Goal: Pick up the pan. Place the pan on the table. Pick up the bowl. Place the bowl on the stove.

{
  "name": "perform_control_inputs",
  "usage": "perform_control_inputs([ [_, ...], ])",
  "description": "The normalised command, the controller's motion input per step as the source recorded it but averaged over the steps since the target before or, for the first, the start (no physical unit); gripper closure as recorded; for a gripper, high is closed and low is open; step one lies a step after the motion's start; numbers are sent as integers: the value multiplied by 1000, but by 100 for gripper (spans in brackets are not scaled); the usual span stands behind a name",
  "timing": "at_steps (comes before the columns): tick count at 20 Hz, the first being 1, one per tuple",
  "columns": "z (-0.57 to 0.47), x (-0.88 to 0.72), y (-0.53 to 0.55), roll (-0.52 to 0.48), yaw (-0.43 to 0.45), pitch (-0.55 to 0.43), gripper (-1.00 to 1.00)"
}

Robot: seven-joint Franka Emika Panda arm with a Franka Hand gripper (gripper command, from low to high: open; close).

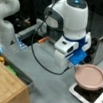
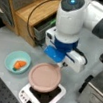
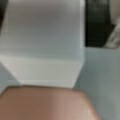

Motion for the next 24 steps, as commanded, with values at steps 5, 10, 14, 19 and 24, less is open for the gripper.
perform_control_inputs([
  [5, 192, -158, -178, 37, 88, 48, 100],
  [10, 106, -242, -138, 30, 82, 6, 100],
  [14, 50, -285, -92, 34, 86, -32, 100],
  [19, 3, -343, -119, 19, 127, -89, 100],
  [24, -83, -460, -175, 28, 165, -144, 100],
])
